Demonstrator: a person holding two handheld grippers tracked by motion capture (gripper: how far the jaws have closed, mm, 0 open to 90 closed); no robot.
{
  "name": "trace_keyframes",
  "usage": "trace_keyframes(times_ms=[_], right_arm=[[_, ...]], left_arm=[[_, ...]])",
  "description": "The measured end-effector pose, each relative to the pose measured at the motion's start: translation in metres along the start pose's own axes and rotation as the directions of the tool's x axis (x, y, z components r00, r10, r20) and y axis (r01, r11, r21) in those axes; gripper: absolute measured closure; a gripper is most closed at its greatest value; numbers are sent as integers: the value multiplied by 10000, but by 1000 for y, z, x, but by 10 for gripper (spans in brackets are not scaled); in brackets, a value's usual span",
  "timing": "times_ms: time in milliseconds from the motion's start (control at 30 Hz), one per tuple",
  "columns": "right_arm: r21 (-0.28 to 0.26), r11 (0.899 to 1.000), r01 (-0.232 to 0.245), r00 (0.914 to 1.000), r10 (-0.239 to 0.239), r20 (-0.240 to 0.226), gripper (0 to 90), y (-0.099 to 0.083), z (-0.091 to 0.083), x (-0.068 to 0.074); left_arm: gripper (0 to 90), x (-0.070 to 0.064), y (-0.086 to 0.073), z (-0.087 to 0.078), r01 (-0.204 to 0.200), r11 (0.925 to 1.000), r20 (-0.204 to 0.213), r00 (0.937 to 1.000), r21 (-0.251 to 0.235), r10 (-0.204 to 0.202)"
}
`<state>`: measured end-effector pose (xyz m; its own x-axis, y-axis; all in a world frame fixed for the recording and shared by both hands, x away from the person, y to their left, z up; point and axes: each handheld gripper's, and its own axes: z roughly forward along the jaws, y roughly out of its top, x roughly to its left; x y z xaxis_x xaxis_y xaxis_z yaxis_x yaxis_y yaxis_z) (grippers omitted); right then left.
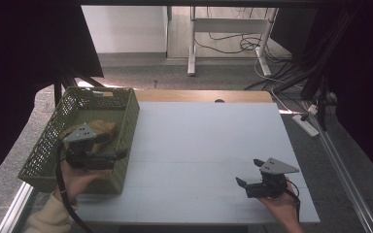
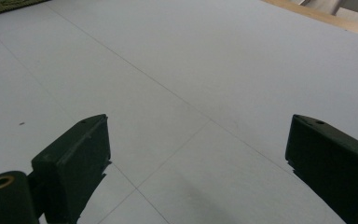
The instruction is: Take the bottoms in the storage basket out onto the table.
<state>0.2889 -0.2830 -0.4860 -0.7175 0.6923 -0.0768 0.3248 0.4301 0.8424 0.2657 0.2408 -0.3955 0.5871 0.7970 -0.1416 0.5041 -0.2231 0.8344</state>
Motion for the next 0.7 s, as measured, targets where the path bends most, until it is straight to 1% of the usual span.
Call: trace_keyframes(times_ms=[100, 200, 467, 700], right_arm=[[6, 10000, 6, 10000, -6, 16, 64, 0, 0, 0], [40, 10000, -6, 10000, 6, 12, 64, -1, 1, -1], [56, 10000, -12, 10000, 12, 20, 64, -1, 1, -1], [88, 10000, -26, 10000, 26, 32, 64, -1, 1, -1]], left_arm=[[106, 3, 2, 1, 109, 9999, 60, 9999, -29, -109], [106, 5, 3, 4, 122, 9999, 44, 9999, 31, -122], [106, 9, 10, 7, 80, 9999, -56, 10000, 127, -79], [108, 11, 16, 8, -50, 9998, -186, 9998, 201, 54]])
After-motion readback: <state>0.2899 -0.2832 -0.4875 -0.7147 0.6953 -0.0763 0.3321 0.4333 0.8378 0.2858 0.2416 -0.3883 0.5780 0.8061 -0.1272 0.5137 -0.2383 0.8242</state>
